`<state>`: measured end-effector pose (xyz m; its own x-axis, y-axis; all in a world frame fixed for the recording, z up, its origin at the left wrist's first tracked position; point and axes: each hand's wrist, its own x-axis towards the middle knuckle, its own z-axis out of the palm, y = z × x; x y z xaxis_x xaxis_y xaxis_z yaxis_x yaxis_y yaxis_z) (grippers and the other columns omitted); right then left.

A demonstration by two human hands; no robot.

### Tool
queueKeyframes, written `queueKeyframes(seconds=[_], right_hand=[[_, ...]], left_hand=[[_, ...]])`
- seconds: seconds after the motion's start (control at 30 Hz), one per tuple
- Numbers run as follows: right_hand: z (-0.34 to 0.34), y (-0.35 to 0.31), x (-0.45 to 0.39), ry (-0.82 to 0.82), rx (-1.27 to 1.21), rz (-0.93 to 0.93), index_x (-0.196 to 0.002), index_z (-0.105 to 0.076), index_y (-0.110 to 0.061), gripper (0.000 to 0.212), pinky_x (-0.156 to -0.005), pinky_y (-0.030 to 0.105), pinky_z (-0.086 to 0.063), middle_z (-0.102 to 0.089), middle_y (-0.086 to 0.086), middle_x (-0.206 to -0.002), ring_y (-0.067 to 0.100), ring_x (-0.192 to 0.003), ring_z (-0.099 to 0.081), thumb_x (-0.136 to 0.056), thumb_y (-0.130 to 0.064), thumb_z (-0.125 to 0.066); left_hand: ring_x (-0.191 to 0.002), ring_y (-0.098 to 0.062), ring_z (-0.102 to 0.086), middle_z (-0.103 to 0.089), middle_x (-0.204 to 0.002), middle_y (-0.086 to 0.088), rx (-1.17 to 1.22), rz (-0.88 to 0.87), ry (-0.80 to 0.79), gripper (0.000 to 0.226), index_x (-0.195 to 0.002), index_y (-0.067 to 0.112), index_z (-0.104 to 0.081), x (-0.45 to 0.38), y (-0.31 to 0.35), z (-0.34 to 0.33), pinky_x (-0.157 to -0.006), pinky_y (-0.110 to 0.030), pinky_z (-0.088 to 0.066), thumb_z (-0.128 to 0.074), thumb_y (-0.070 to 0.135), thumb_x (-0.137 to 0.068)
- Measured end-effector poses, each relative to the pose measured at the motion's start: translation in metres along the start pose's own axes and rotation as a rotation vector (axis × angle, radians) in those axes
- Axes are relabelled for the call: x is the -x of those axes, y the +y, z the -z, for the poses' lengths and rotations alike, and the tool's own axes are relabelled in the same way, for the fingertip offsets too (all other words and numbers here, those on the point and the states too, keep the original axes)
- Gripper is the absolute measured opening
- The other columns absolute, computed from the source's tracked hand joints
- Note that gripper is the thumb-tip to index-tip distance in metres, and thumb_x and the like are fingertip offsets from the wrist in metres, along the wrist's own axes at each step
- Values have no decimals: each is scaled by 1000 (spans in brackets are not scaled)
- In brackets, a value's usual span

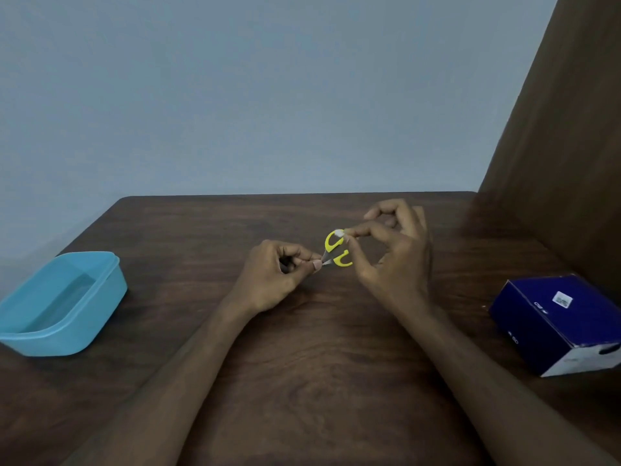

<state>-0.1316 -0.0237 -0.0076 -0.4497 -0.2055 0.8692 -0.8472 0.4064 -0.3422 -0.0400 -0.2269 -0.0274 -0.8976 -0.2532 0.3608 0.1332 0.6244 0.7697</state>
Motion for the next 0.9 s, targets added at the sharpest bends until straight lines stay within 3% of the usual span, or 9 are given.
queueKeyframes(seconds=[0.07, 0.17, 0.37, 0.53, 0.67, 0.77, 0.83, 0.9], right_hand=[[-2, -3, 2, 90, 9, -89, -87, -82, -28, 9, -80, 48, -49, -64, -6, -106, 23, -90, -54, -90, -36, -85], [-17, -2, 11, -10, 17, -157, -83, -80, -29, 10, -82, 50, -49, -62, -8, -108, 22, -94, -52, -89, -37, -83], [-24, -3, 17, -270, -57, -11, -80, -77, -30, 7, -81, 44, -46, -58, -11, -109, 13, -92, -51, -81, -36, -80], [-16, 1, 12, -198, 71, -24, -82, -77, -31, 4, -77, 43, -45, -59, -11, -106, 20, -88, -54, -82, -33, -80], [-20, -2, 17, -284, 14, 51, -85, -77, -32, 1, -78, 44, -45, -59, -11, -107, 17, -93, -53, -85, -33, -78], [-19, -4, 9, -120, -184, -121, -90, -76, -24, 7, -81, 38, -50, -61, -6, -103, 16, -94, -62, -95, -29, -76], [-19, -2, 4, 8, -289, -320, -91, -71, -22, 11, -71, 31, -50, -66, -5, -98, 9, -87, -67, -100, -27, -74], [-24, 3, 6, -12, -371, -498, -92, -67, -24, 11, -65, 36, -55, -74, -7, -92, 8, -82, -72, -103, -26, -70]], left_hand=[[-66, -2, -59, -78, -76, 7, 17, -4, -19, 9, -92, 35, -86, 0, 0, 0, -63, -19, -47, -84, 25, -92], [-68, -4, -60, -79, -78, 4, 27, -15, -34, 7, -94, 34, -86, 0, -2, -1, -64, -21, -48, -84, 27, -92], [-70, -7, -63, -80, -80, 2, 35, -20, -14, 4, -95, 29, -86, -1, -6, 0, -65, -26, -49, -83, 28, -94], [-67, -4, -55, -74, -72, 10, 63, -1, 14, 6, -97, 32, -87, -4, -10, -2, -64, -26, -45, -83, 28, -93], [-68, -5, -59, -77, -76, 8, 44, -16, 6, 6, -98, 32, -86, -3, -10, -2, -64, -27, -47, -83, 30, -94], [-65, -2, -54, -69, -69, 14, 92, 2, 65, 6, -98, 29, -87, -3, -12, -2, -62, -22, -44, -82, 27, -95], [-66, -3, -57, -69, -70, 10, 158, 27, 85, 5, -97, 25, -86, -3, -10, -1, -65, -22, -46, -81, 23, -95], [-70, -6, -64, -77, -76, 1, 217, 41, 93, 5, -94, 21, -85, -3, -6, 1, -71, -25, -51, -80, 20, -96]])
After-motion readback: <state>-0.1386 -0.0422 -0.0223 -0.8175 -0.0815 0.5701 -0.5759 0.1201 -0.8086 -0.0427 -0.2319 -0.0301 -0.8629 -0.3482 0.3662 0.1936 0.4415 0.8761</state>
